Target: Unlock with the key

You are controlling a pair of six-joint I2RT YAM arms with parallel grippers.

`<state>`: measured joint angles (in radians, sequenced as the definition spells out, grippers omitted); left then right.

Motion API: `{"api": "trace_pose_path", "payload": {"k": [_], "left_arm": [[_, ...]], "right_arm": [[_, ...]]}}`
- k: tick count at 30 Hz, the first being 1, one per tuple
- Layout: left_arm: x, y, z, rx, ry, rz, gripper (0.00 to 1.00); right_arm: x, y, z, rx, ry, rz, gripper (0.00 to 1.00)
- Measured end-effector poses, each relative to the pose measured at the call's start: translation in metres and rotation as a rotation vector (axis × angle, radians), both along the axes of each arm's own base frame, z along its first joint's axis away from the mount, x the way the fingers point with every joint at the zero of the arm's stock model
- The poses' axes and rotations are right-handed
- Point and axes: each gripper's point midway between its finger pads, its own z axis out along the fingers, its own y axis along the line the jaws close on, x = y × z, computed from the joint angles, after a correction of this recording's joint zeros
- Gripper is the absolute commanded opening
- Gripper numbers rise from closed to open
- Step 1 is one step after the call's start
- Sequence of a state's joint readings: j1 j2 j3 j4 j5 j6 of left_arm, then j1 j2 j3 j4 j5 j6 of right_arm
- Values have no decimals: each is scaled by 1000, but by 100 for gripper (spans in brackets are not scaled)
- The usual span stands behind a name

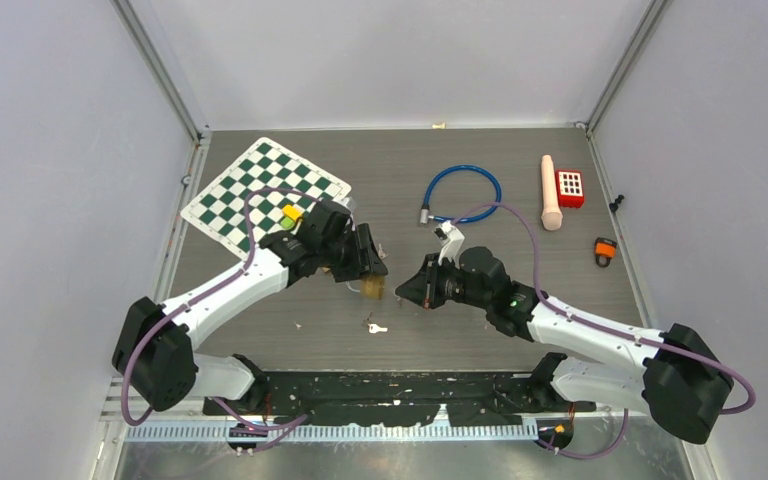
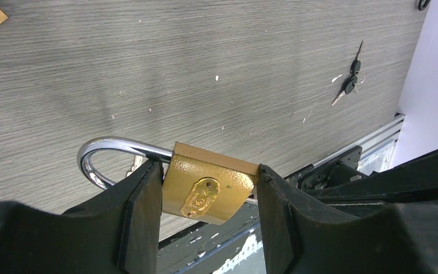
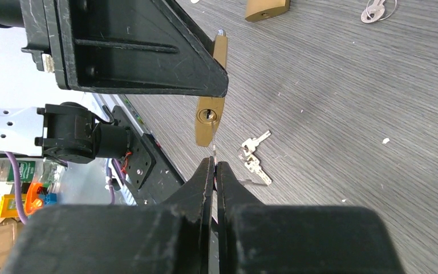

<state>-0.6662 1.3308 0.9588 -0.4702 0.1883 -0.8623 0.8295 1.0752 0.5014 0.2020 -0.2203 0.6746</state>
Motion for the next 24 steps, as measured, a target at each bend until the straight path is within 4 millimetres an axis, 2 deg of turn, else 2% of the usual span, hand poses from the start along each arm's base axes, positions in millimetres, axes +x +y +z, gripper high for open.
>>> {"api": "trace_pose_path", "payload": {"k": [14, 24], "left_arm": [[-2, 0, -2, -5, 3, -3, 0], [-2, -1, 6, -24, -19, -5, 0]], "right_arm": [[1, 2, 6, 26, -5, -1, 5], [0, 3, 7, 27, -7, 2, 5]]}}
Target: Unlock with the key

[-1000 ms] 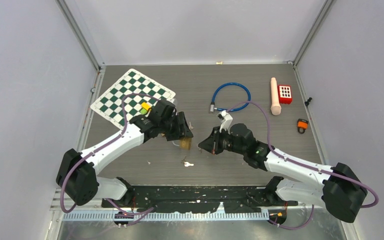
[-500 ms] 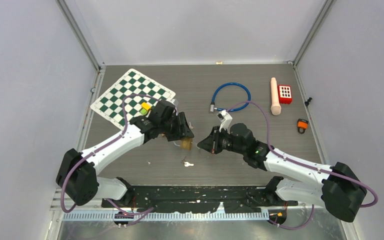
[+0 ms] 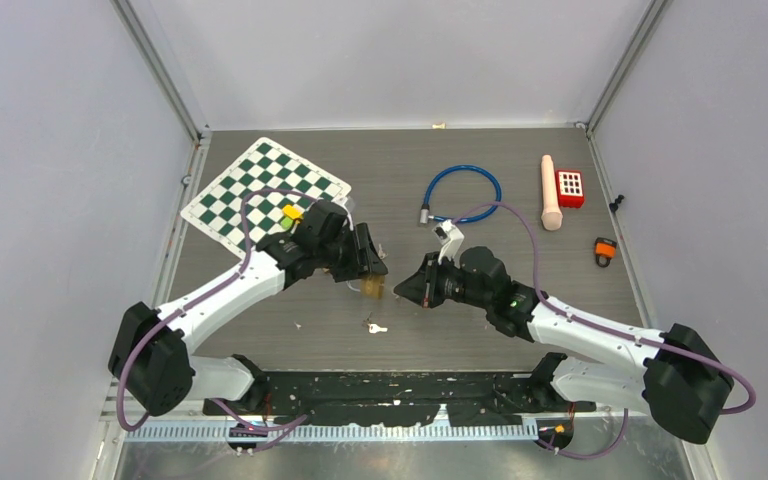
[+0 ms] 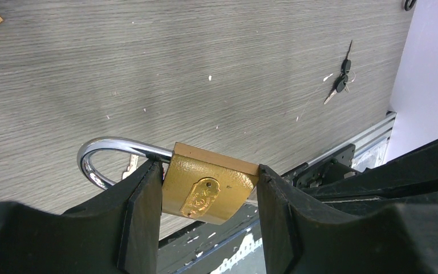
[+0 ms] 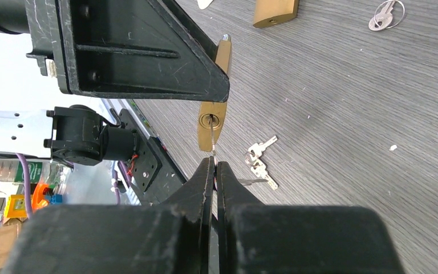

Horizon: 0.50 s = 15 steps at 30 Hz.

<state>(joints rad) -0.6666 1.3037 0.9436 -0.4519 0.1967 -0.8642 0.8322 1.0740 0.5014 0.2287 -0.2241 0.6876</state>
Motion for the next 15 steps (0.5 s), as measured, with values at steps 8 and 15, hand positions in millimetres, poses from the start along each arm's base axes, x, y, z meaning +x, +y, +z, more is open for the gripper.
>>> {"api": "trace_pose_path", "payload": {"k": [8, 15], "left_arm": [[-2, -2, 0, 5, -7, -13, 0], [-9, 0, -5, 100, -58, -44, 0]], "right_arm": [[-2, 2, -3, -9, 1, 12, 5], [-2, 3, -7, -53, -11, 25, 5]]}}
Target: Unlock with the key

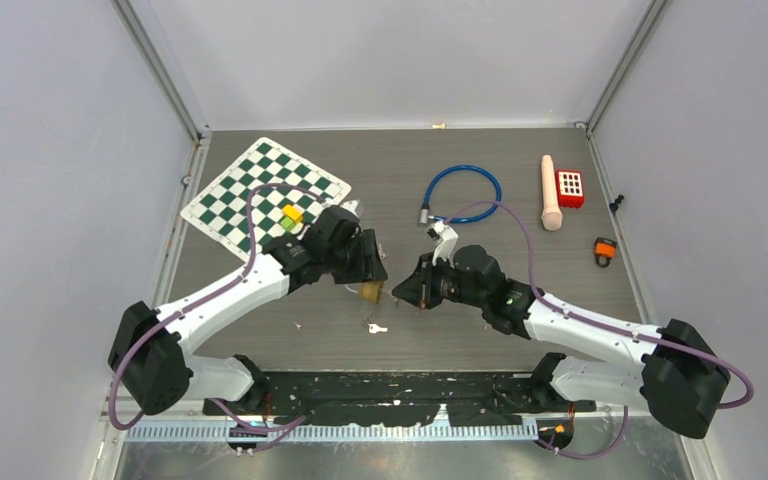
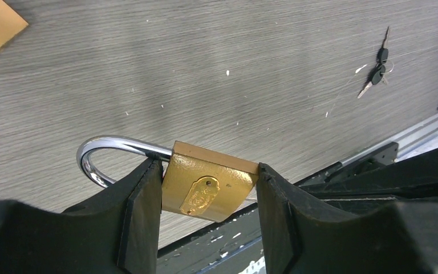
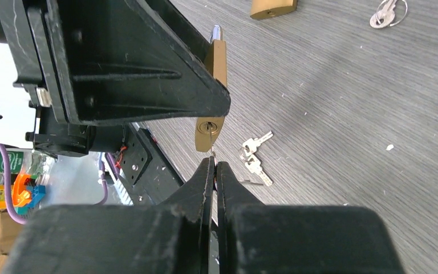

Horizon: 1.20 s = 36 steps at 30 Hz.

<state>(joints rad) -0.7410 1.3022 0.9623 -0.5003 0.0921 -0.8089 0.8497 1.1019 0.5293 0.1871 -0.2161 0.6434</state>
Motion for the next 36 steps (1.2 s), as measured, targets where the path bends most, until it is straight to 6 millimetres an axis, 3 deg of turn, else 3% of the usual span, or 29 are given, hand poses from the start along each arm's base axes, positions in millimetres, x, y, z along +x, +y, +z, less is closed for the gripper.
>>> {"api": "trace_pose_path", "payload": {"k": [10, 19, 22, 36], "left_arm": [[1, -2, 8, 48, -44, 14, 0], [1, 1, -3, 87, -23, 49, 0], [-5, -7, -1, 65, -14, 45, 0], [-8, -7, -7, 73, -17, 91, 0]], "right_arm": [[7, 2, 10, 8, -41, -14, 5], [10, 7, -7, 27, -48, -20, 5], [9, 11, -9, 42, -60, -15, 5], [8, 12, -16, 50, -86, -26, 5]]}}
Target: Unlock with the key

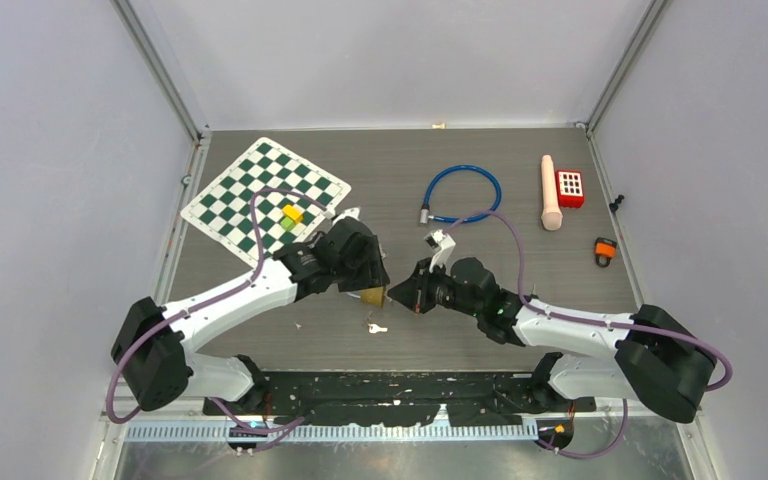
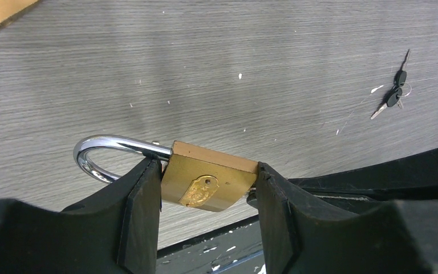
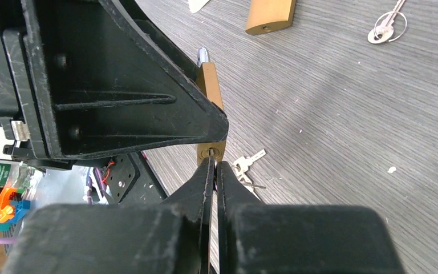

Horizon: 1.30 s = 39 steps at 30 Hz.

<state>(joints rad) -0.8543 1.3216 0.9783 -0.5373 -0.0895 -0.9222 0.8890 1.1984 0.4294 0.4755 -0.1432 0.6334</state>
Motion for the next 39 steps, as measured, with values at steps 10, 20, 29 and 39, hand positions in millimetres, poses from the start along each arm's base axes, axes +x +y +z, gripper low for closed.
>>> {"api": "trace_pose_path", "payload": {"k": [10, 20, 29, 39], "left_arm": [[-7, 0, -3, -20, -17, 10, 0], [-12, -5, -8, -59, -52, 2, 0], [-15, -34, 48, -310, -181, -79, 0], [-55, -81, 142, -657, -330, -321, 26]], "right_arm": [[-4, -1, -4, 8, 18, 3, 5], [-6, -7, -10, 38, 63, 4, 5], [13, -25, -1, 178, 215, -90, 5], [16, -23, 47, 326, 181, -76, 5]]}}
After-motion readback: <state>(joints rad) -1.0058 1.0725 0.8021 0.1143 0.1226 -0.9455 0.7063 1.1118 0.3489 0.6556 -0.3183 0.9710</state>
